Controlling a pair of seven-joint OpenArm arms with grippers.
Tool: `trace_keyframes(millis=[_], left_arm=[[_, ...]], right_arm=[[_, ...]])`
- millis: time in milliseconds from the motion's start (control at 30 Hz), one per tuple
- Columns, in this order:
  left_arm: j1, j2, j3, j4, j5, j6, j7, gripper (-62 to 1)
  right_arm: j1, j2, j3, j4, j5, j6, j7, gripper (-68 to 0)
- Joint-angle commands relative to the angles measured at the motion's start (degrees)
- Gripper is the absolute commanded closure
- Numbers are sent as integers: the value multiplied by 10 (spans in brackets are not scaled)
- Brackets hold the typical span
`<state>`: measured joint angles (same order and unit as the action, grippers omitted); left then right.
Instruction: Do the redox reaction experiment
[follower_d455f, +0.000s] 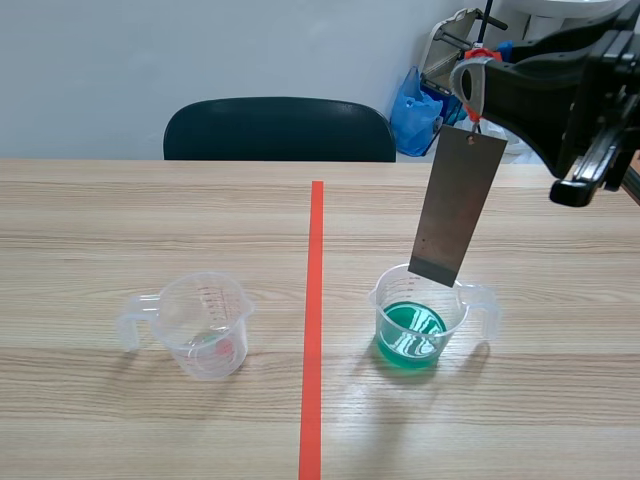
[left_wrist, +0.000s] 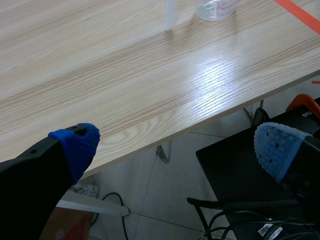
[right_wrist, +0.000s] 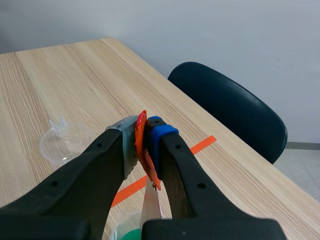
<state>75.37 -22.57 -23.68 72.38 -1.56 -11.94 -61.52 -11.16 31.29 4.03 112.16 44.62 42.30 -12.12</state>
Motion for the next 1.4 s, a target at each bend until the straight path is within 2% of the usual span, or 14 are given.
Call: trace_keyframes(millis=[0, 500, 667, 733, 867, 967, 1067, 1133, 1267, 1367], left_arm=[[1, 0, -2, 7, -3, 2, -8, -623], [1, -1, -2, 7, -3, 2, -13, -623], [-14, -26, -1, 7, -3, -4, -21, -623], [-43, -47, -1, 7, -3, -21, -21, -623], [-112, -98, 6, 7, -6, -82, -19, -623], [-168, -143, 31, 7, -32, -133, -12, -623], [-225, -187, 68, 7, -55, -174, 3, -437], [-266, -211, 99, 7, -85, -191, 27, -356], [-364, -244, 163, 7, -97, -229, 76, -165], [-452, -250, 222, 7, -99, -250, 134, -67]], right_arm=[[7, 7, 5, 8, 9, 4, 8, -6], [7, 7, 5, 8, 9, 4, 8, -6], [7, 7, 5, 8, 9, 4, 8, -6], [7, 7, 5, 8, 9, 4, 8, -6], [7, 7, 5, 8, 9, 4, 9, -6], [7, 7, 5, 8, 9, 4, 8, -6], [7, 7, 5, 8, 9, 4, 8, -6], [7, 7, 5, 8, 9, 4, 8, -6], [7, 7, 5, 8, 8, 4, 8, -6], [7, 7, 5, 8, 8, 4, 8, -6]])
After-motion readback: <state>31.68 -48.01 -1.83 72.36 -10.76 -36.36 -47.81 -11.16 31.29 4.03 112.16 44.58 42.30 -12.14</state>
